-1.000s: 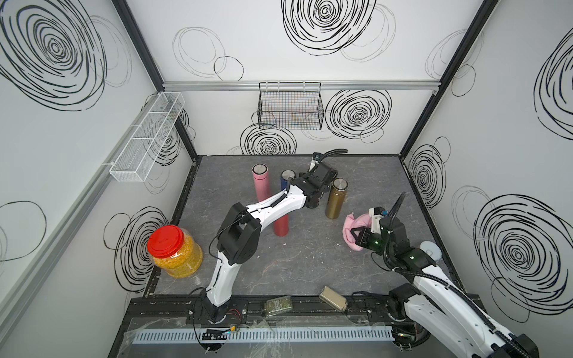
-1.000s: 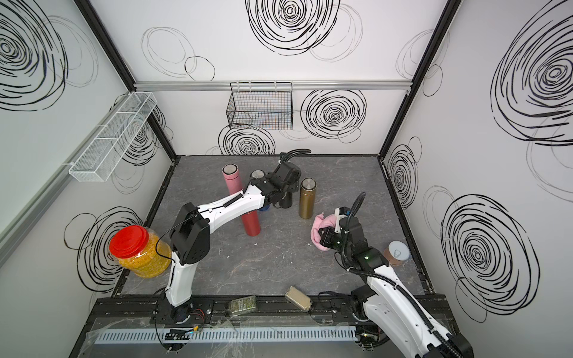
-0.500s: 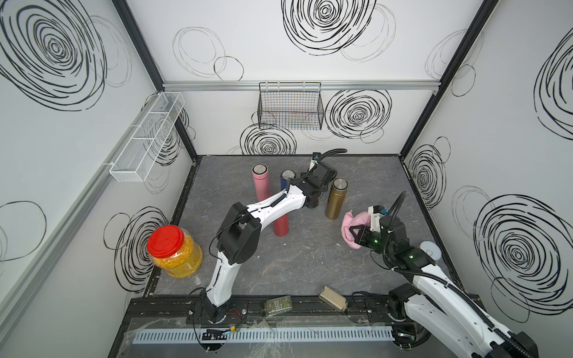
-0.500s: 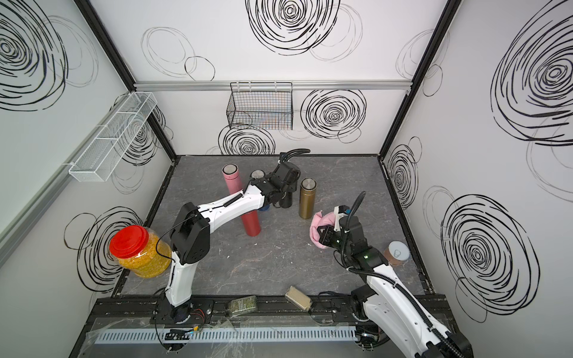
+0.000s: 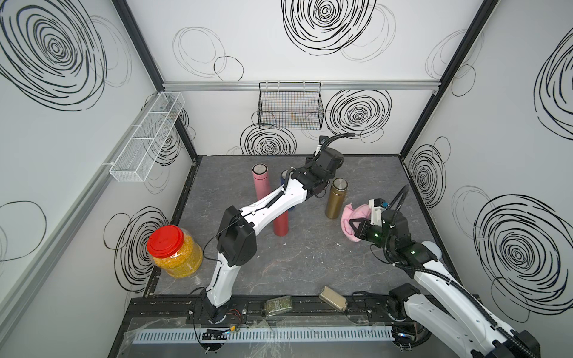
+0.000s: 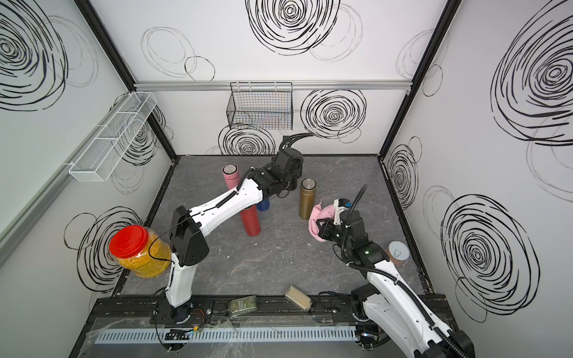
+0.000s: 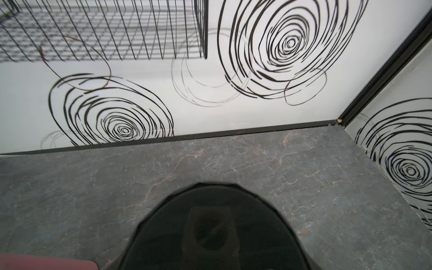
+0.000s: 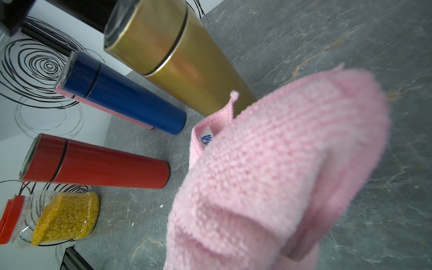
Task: Wipe the surface of the thermos
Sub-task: Pick up the thermos from the center of the board, then wipe the dirt from the surface of the thermos.
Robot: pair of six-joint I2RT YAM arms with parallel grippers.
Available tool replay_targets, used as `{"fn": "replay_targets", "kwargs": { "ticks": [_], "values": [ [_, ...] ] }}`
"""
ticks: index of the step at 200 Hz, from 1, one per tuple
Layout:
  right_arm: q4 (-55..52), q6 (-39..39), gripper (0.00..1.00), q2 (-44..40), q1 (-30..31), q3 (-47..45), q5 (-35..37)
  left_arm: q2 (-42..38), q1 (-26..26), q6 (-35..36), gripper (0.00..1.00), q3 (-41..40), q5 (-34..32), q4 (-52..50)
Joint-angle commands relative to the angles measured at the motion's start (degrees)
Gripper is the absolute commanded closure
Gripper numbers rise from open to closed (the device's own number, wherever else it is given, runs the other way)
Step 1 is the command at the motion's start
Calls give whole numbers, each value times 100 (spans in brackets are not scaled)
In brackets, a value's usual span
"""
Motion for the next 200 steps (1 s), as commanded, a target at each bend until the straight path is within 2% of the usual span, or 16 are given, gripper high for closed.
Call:
{"fn": "replay_targets", "kwargs": {
  "ticks": [1, 38, 75, 105, 123, 139, 175, 200],
  "values": [
    [-80, -96, 100, -165, -30, 283, 56, -809, -292, 514, 100, 138, -972, 200],
    [-247, -159, 100, -479, -24, 365, 15, -1897, -744, 842, 100, -544, -1385, 394],
    [-959, -170, 100, -650, 47, 656, -87, -2807, -1763, 1099, 100, -1377, -1953, 244],
    [-1661, -2, 100, -968, 418, 699, -20, -3603, -2380, 434, 100, -2251, -1898, -184],
    [-1873, 117, 100, -1159, 815, 652, 70, -4031, -2700, 75, 100, -2726, -1568, -193],
    [-2028, 229, 100, -1237, 1243, 537, 257, -4220, -3008, -207, 100, -2969, -1606, -315],
    [-1816, 562, 100, -1499, 2253, -42, 646, -4466, -3156, -929, 100, -3720, -1270, -261],
    [-1276, 521, 100, -1857, 2615, -401, 649, -4480, -3105, -1125, 100, -4274, -1209, 137]
  ]
}}
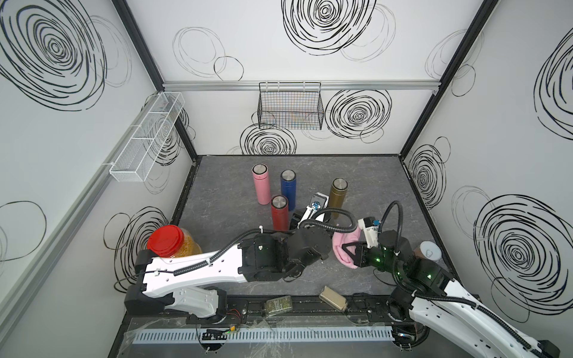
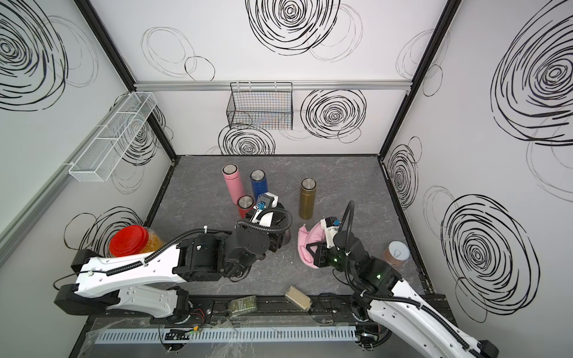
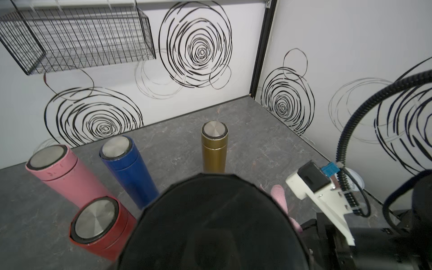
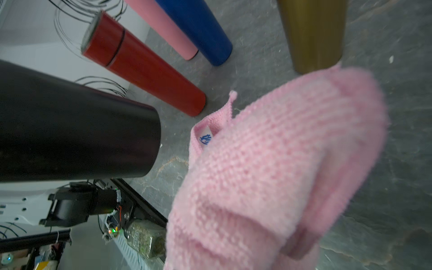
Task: Wipe the surface of the thermos
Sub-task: Wipe the dirt from the surface of the thermos.
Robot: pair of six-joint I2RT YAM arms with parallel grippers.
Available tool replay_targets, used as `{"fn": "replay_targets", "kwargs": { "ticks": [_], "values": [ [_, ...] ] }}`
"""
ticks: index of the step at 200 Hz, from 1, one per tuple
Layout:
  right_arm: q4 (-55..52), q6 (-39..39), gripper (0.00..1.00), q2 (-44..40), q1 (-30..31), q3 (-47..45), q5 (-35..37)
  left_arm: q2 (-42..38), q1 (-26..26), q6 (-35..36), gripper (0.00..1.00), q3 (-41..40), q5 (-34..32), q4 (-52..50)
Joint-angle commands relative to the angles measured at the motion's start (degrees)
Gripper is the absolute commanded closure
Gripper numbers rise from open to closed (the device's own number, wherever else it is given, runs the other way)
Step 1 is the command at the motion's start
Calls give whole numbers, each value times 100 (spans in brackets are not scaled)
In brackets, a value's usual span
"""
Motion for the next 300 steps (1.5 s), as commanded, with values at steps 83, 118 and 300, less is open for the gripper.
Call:
{"fn": "replay_targets", "kwargs": {
  "ticks": [83, 118, 300],
  "values": [
    [3300, -526, 100, 359, 596, -647, -431, 719, 1114, -960, 100, -1240, 1307, 1918],
    [3857, -373, 100, 1390, 597, -716, -134, 808, 1553, -1351, 100, -1408, 1946, 2136],
    [4104, 550, 100, 1091, 544, -2237, 812, 1620, 1423, -2193, 100, -903, 2226, 2104]
  ]
}}
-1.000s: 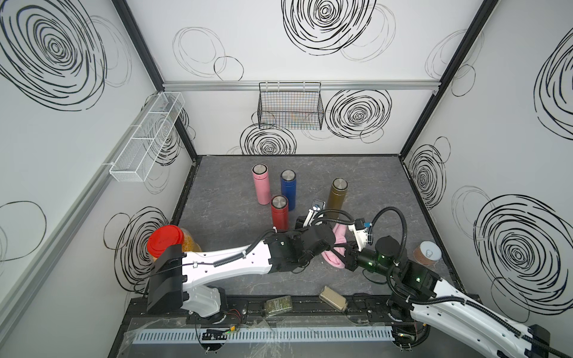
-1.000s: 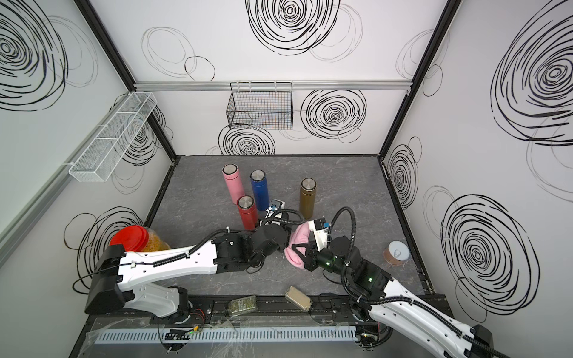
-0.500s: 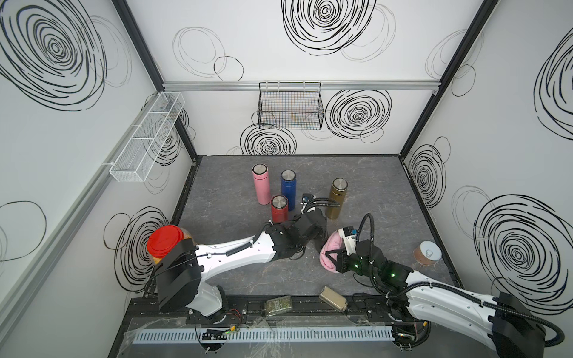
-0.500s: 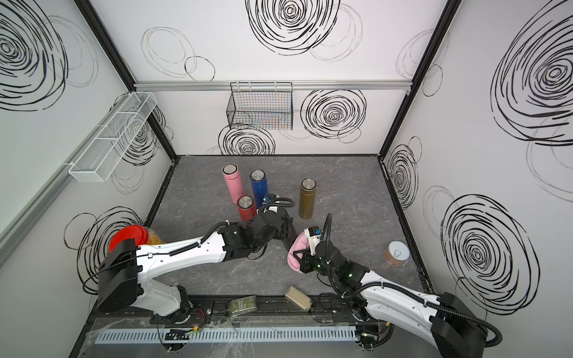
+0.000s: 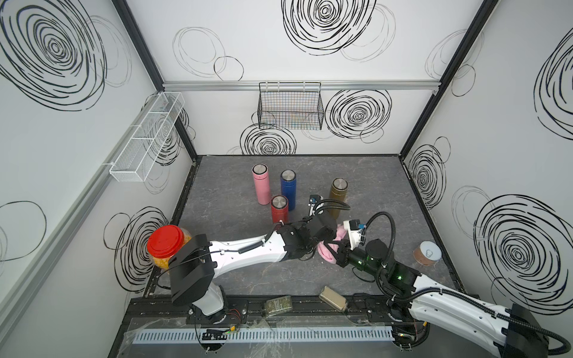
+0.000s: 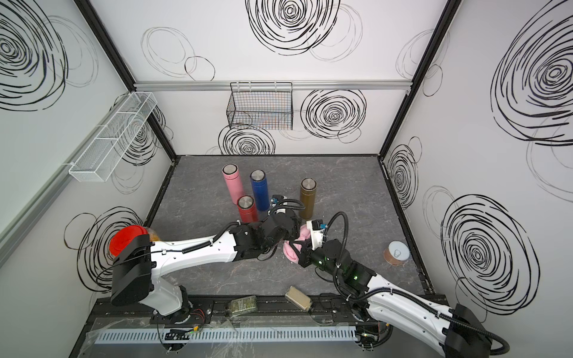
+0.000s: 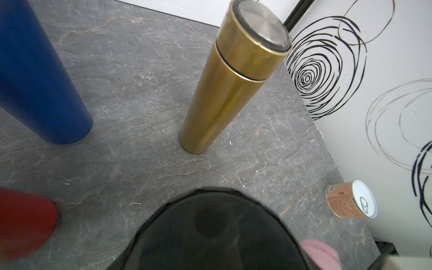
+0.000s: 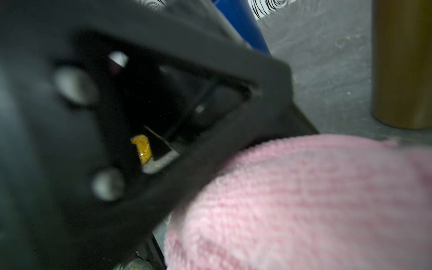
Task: Wipe the surface of the thermos
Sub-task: Wipe the dirt from the surface of the thermos.
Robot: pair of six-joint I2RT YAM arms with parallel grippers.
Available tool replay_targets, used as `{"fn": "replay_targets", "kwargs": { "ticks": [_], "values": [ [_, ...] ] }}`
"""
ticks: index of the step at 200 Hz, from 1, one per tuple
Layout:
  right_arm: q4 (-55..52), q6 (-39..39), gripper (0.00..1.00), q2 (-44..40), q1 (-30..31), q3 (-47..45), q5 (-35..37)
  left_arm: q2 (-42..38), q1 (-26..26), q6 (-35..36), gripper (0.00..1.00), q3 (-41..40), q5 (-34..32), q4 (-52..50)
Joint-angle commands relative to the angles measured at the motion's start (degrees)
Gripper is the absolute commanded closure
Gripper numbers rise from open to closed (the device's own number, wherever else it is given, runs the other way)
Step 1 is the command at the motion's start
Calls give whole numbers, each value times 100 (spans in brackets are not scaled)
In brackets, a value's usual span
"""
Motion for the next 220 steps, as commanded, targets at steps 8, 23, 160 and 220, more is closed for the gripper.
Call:
{"fn": "replay_targets", "kwargs": {
  "ticks": [8, 23, 160, 220],
  "values": [
    [-439, 675, 100, -254, -10, -684, 470, -60, -105, 36, 100, 182, -56, 206],
    [-535, 726, 100, -681, -15, -828, 666, -70, -98, 99, 100, 171, -69, 168],
    [-357, 1084, 100, 460, 55, -265, 675, -395, -160, 886, 100, 168, -152, 9],
    [-727, 194, 100, -637, -639, 649, -484, -789, -397, 2474, 100, -377, -944, 209]
  ]
}}
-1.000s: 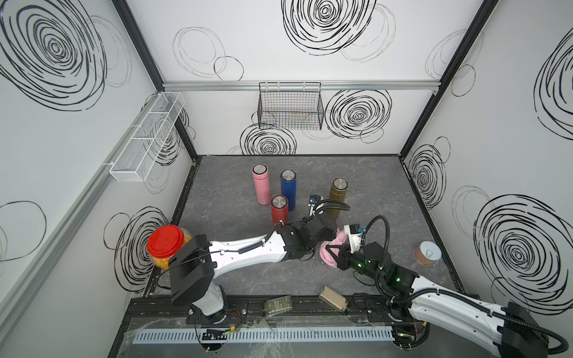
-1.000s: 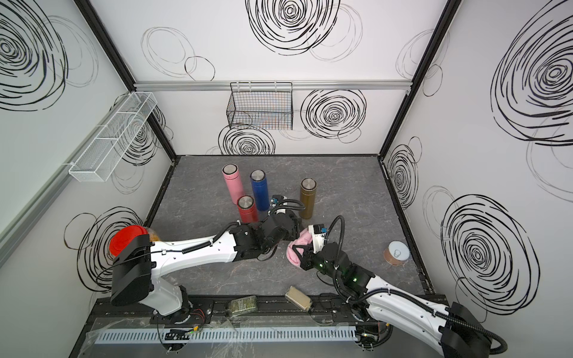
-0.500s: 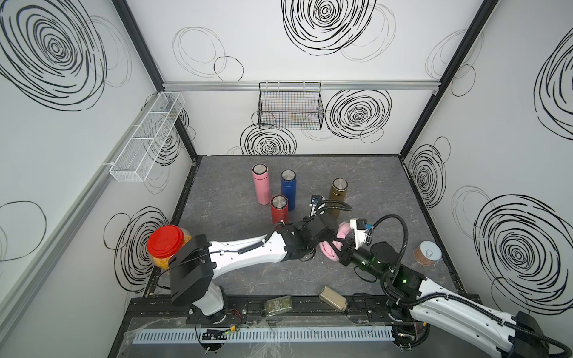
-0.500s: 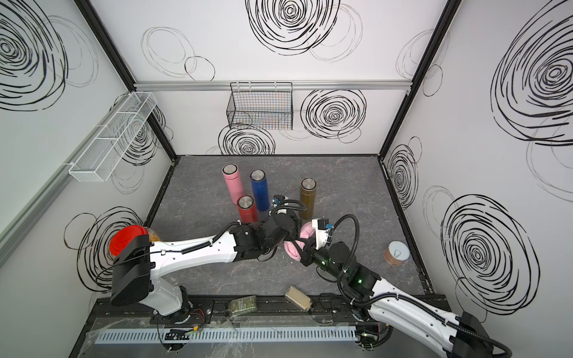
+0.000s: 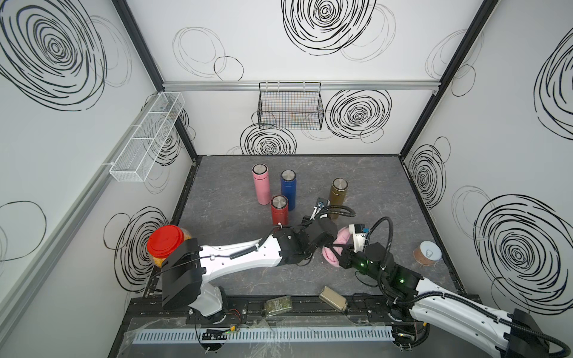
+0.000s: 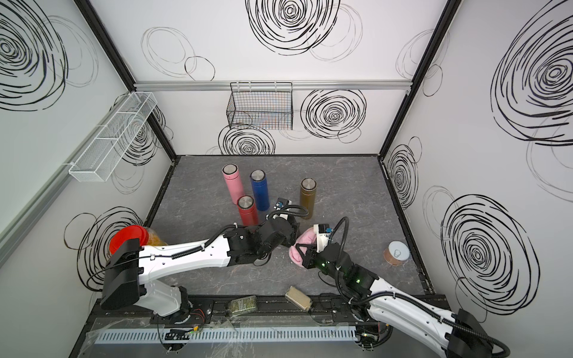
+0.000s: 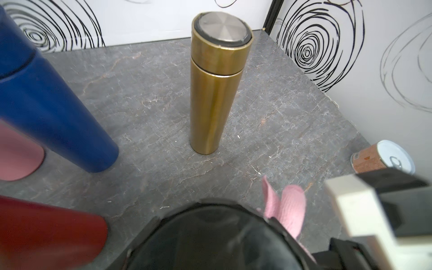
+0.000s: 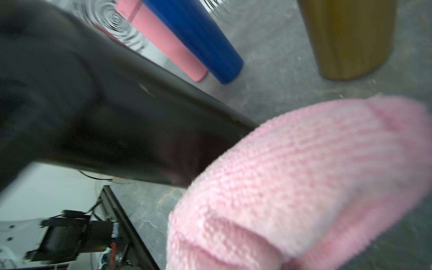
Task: Wipe the surface of the thermos
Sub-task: Wipe the dirt from the surface of the thermos.
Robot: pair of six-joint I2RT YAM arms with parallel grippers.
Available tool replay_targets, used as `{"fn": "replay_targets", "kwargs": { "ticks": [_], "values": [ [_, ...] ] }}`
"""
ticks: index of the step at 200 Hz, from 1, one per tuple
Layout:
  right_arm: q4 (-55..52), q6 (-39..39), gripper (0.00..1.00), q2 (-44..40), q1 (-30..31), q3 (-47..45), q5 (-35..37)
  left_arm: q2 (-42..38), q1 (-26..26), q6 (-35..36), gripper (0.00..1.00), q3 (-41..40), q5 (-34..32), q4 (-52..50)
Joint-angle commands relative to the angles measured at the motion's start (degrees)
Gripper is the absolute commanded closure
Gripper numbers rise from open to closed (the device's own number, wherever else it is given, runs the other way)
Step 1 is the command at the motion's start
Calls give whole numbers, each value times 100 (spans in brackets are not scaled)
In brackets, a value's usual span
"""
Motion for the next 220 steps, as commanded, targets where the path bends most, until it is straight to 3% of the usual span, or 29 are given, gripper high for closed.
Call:
{"fn": "replay_targets", "kwargs": {
  "ticks": [1, 21, 46, 84, 165, 185, 220],
  "values": [
    [-63, -340, 100, -14, -529, 672, -862, -372, -80, 877, 100, -329, -395, 613],
    [-277, -307, 100, 572, -1127, 895, -1869, -524, -59, 1268, 100, -665, -334, 993],
    [-187, -294, 100, 1501, -1236, 604, -2165, -551, -166, 1746, 100, -888, -549, 1112],
    [294, -249, 100, 2548, -1405, 443, -2934, -682, -59, 1989, 100, -1394, 617, 1769],
    [541, -29, 100, 1379, -1874, 1137, -4017, -929, -25, 2885, 100, -2234, 2600, 2939],
    [1051, 206, 100, 1452, -1888, 872, -4081, -948, -67, 2963, 100, -2414, 2792, 3189],
    [907, 122, 100, 1997, -1887, 390, -3665, -1100, -104, 3011, 100, -2731, 3079, 3517]
  ]
}}
